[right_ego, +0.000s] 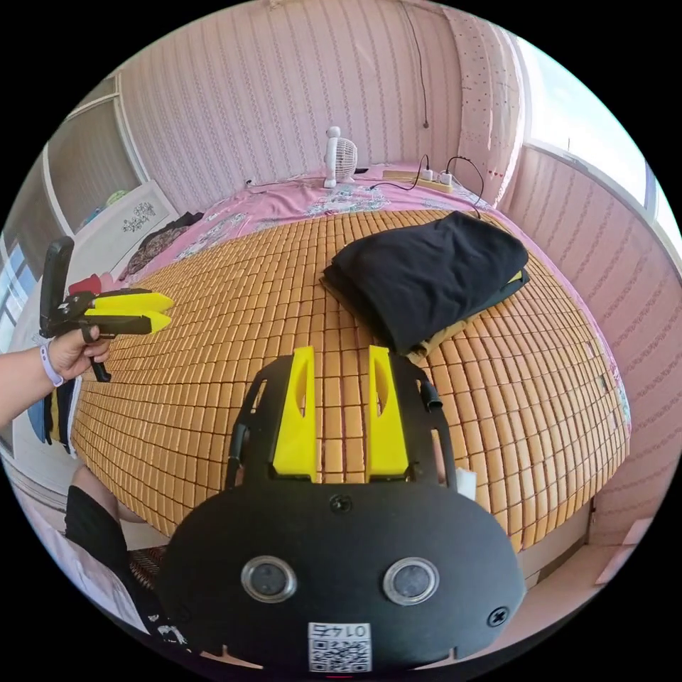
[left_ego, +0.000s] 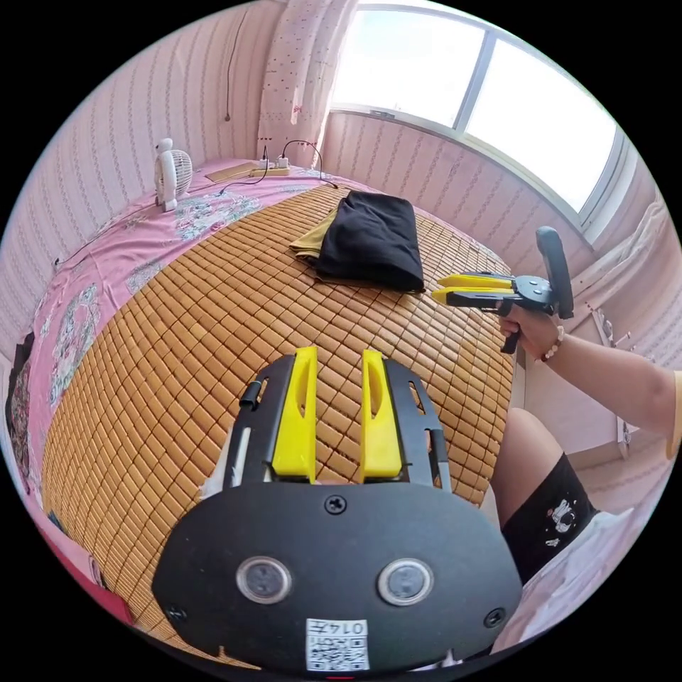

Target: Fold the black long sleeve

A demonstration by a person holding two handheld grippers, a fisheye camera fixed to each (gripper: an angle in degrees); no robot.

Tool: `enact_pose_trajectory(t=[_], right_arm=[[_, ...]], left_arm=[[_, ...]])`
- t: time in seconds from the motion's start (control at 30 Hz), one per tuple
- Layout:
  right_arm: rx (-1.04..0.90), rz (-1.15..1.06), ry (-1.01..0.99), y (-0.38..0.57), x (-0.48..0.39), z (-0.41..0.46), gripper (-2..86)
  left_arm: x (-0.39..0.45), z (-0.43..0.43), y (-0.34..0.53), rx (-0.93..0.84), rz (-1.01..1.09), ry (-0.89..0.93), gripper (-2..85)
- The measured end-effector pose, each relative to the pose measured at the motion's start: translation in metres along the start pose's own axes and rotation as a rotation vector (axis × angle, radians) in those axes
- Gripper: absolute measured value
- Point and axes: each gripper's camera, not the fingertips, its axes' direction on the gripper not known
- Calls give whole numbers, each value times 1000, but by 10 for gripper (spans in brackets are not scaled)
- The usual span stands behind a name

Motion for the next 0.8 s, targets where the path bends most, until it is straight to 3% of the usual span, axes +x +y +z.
enact_pose_trajectory(t=[0.2,0.43,0.53,0.63,0.8], right_arm=[[34,86,119,-20,36,35,114],[42,77,95,-16,53,51,79],[49,82,68,-15,60,47,64],[111,97,-27,-12,77,23,41],[288,98,-55,-6,90,-71,22]], left_arm=[[-7,78,-97,-4,72,1,95],[-10,161,-176,-12,75,-67,104],[-4,188,-201,-118,133,-109,70],[0,176,-216,-131,101,-123,9],[7,112,-220,-96,160,-9,-7]])
